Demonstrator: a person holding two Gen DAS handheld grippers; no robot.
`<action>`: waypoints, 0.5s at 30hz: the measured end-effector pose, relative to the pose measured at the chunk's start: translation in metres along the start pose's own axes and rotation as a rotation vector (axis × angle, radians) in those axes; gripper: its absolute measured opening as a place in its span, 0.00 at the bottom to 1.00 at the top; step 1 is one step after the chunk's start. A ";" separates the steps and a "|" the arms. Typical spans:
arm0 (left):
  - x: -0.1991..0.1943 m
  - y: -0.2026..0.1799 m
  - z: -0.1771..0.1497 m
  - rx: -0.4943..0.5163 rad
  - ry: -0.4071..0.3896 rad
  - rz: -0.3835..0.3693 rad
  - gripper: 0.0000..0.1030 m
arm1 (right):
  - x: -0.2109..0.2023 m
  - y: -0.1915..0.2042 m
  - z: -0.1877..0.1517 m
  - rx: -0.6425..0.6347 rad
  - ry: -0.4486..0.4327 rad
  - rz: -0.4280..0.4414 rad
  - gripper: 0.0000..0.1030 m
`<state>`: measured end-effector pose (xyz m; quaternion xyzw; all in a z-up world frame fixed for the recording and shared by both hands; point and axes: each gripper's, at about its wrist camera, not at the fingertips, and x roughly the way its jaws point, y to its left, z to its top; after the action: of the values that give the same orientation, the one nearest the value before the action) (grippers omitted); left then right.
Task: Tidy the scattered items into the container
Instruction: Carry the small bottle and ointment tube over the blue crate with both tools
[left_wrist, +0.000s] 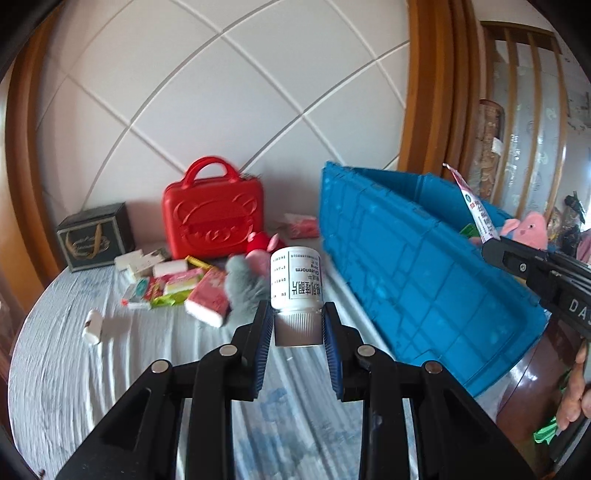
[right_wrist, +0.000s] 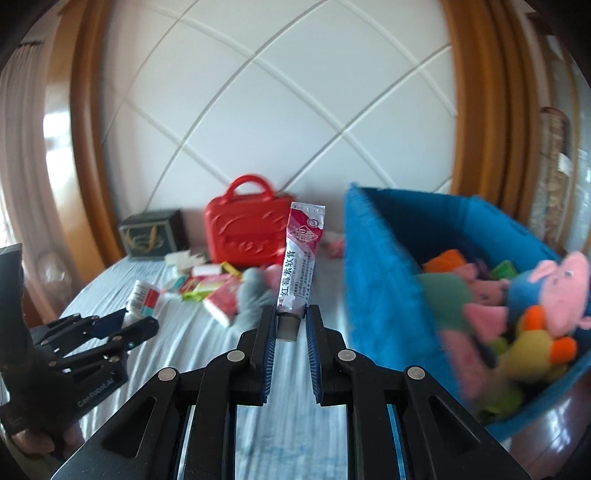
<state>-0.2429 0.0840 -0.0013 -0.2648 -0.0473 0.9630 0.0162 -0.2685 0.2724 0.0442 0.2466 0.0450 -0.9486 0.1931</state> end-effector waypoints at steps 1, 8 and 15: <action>0.001 -0.013 0.005 0.005 -0.012 -0.011 0.26 | -0.003 -0.012 0.000 0.007 -0.008 -0.010 0.16; 0.018 -0.129 0.041 0.064 -0.078 -0.102 0.26 | -0.016 -0.125 -0.003 0.066 -0.036 -0.073 0.16; 0.050 -0.234 0.056 0.114 -0.079 -0.126 0.26 | -0.010 -0.225 -0.014 0.090 -0.022 -0.076 0.16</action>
<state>-0.3135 0.3152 0.0447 -0.2218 -0.0095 0.9709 0.0898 -0.3420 0.4859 0.0342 0.2425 0.0094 -0.9590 0.1462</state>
